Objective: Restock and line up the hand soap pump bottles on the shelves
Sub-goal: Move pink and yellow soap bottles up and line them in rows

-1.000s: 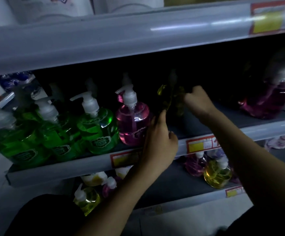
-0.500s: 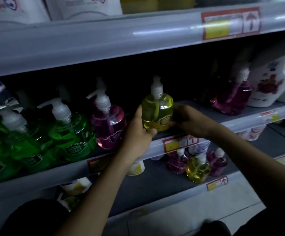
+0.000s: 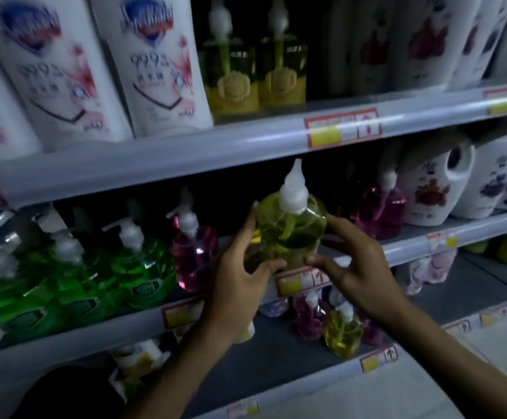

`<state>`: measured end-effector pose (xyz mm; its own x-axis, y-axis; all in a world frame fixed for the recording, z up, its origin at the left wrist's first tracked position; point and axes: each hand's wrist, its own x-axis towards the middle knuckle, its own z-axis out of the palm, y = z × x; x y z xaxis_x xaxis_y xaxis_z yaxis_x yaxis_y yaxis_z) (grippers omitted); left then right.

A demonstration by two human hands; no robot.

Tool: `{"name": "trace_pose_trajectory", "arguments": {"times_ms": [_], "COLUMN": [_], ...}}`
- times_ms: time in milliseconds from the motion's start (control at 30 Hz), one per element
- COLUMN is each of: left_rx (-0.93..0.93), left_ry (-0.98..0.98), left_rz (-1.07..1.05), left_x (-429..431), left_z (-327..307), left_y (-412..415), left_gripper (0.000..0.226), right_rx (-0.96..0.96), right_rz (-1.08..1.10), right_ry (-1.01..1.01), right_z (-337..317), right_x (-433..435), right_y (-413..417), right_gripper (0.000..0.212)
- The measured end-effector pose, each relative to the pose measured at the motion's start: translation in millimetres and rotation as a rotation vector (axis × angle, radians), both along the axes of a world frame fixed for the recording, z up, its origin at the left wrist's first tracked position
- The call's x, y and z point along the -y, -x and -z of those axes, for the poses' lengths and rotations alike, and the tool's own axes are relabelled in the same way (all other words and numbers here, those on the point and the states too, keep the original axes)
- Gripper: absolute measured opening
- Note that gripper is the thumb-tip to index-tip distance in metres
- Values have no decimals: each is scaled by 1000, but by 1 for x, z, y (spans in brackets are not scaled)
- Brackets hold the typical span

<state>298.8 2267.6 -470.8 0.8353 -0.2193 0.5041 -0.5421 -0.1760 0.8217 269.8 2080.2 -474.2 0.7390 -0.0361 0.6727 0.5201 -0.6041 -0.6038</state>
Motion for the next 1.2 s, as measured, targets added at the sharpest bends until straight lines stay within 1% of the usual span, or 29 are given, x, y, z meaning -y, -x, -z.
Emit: {"name": "trace_pose_trajectory", "arguments": {"times_ms": [100,167,233,300,400,500,633,733,800,867,900,933,967,1000,1033,1067,1100,1133,1200], "left_rx": [191,351,486,560,530,456,311,167,92,53,58,96,180,301,429,519,548,536,463], "left_ry": [-101,-165,-189,-227,-295,-375,-398,-475,-536,-584,-603,-623,-647,-684,-727,-765,-801,-839,-896], "left_rz": [-46,-86,-97,-86,-43,-100,-76,-120,-167,-165,-161,-175,-221,-301,-391,-462,-506,-524,-521], "left_x": [6,14,27,43,72,101,125,133,136,136,133,128,121,114,107,101,97,94,93], "left_z": [-34,-64,-99,-137,-179,-201,-215,-217,-217,-216,-216,-215,-214,-214,-213,-213,-214,-214,-216], "left_y": [11,14,11,5,-10,-36,-70,-90,-97,-99,-99,-98,-98,-96,-95,-94,-94,-94,-99], "left_gripper": [82,83,85,86,81,78,66,63,65,59,52,43,35,33,39,48,56,60,62], "right_rx": [138,230,324,379,407,353,176,53,-12,-52,-52,-29,12,54,82,87,74,57,35], "right_rz": [5,64,105,100,213,272,303,258,259,266,275,282,282,276,275,279,284,290,295], "right_ry": [-66,-91,-141,-198,-161,-37,115,179,188,190,193,191,191,204,236,279,316,343,366], "right_z": [-16,-35,-62,-90,-124,-149,-169,-175,-174,-175,-176,-178,-181,-185,-187,-190,-192,-193,-195], "right_x": [-1,1,8,19,41,60,81,91,96,99,100,100,99,98,97,95,93,91,85], "right_y": [12,14,10,2,-16,-37,-67,-82,-89,-92,-92,-91,-89,-86,-84,-83,-84,-87,-94], "right_gripper": [49,45,51,63,74,79,78,80,76,67,67,71,79,87,93,94,91,87,83]}}
